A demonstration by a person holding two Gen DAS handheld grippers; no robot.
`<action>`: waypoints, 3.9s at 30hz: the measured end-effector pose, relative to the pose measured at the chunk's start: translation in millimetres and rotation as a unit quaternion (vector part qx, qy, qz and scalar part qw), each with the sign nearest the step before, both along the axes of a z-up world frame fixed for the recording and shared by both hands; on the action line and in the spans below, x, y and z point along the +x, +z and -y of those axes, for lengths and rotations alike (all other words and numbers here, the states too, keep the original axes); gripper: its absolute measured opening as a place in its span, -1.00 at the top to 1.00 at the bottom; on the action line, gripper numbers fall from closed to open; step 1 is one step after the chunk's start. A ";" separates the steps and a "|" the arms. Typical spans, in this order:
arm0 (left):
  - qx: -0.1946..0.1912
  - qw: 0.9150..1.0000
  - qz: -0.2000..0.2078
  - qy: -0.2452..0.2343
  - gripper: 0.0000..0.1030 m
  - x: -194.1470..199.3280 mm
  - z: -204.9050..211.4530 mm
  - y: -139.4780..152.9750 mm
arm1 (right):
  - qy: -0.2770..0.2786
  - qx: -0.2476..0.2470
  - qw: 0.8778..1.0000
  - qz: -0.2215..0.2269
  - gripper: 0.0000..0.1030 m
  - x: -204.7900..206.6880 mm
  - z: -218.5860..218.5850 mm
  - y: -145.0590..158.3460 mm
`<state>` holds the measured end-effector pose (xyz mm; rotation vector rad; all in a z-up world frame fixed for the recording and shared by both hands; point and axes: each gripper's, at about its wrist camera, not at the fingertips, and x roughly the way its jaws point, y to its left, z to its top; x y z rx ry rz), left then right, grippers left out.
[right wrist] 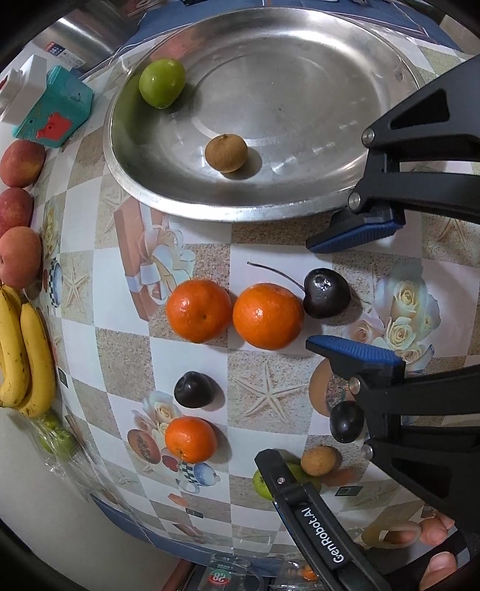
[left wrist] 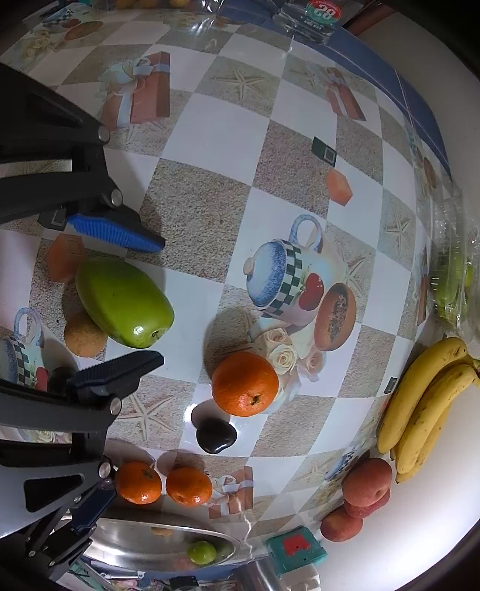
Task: Organize fruits
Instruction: 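Close the left tool on the green oval fruit while the right tool grasps the black cherry, then carry the green fruit and the black cherry in both tools over the steel bowl, then open the right tool to drop the cherry while the left tool releases the green fruit into the bowl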
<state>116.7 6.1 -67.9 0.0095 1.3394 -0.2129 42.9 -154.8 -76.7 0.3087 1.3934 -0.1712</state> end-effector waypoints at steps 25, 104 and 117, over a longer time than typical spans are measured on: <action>-0.015 1.000 0.024 0.011 0.14 1.5 -2.5 20.1 | -0.015 0.030 0.999 0.018 0.47 -4.2 14.8 22.9; -0.073 0.954 0.117 -0.265 0.16 -112.7 207.5 62.0 | -0.320 -0.012 0.945 0.072 0.46 -105.2 201.3 61.8; -0.063 0.958 0.096 -0.263 0.15 -110.2 212.1 40.8 | -0.318 -0.001 0.947 0.044 0.46 -100.5 201.0 39.2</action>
